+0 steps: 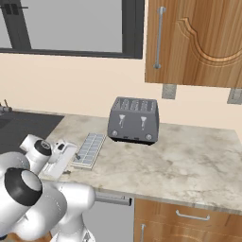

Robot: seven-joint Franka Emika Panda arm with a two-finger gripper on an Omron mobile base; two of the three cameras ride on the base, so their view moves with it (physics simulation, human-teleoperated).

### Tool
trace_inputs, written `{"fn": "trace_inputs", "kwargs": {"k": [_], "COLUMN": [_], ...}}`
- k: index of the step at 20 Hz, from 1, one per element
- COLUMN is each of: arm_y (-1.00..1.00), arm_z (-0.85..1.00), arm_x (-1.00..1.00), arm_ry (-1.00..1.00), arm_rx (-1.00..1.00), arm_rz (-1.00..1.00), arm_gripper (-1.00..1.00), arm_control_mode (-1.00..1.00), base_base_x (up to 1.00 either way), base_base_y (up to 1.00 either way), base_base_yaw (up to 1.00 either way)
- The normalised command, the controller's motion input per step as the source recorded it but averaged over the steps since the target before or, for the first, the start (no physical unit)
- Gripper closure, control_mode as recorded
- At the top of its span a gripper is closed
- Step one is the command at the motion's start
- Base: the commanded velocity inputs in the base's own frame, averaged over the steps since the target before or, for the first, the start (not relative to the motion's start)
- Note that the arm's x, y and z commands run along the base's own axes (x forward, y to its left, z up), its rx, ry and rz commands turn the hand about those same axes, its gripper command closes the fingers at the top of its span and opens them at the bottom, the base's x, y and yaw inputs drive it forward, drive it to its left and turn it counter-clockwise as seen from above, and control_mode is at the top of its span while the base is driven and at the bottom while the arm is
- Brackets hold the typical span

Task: The ice cube tray has been filled with water. Take the tray and place it in the freezer to make ice. Close the freezer door after placing the tray.

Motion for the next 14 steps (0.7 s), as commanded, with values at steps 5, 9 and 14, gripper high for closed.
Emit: {"fn": "trace_inputs", "kwargs": {"k": [5,9,14], "arm_y": [-0.01,-0.25,-0.37], "arm_z": [-0.2,-0.23,-0.23], "arm_x": [0.26,0.0,-0.01], "arm_ry": [0.0,0.0,0.0], "arm_rx": [-0.07,-0.08,-0.03], "arm_rz": [0.15,0.09,0.04], "arm_gripper": [-1.0,-1.0,-1.0], "arm_control_mode": [-1.0,-1.0,-1.0], "base_base_x": [0.0,0.0,0.0], "base_base_y": [0.0,0.0,0.0], "base_base_yaw": [0.0,0.0,0.0]}}
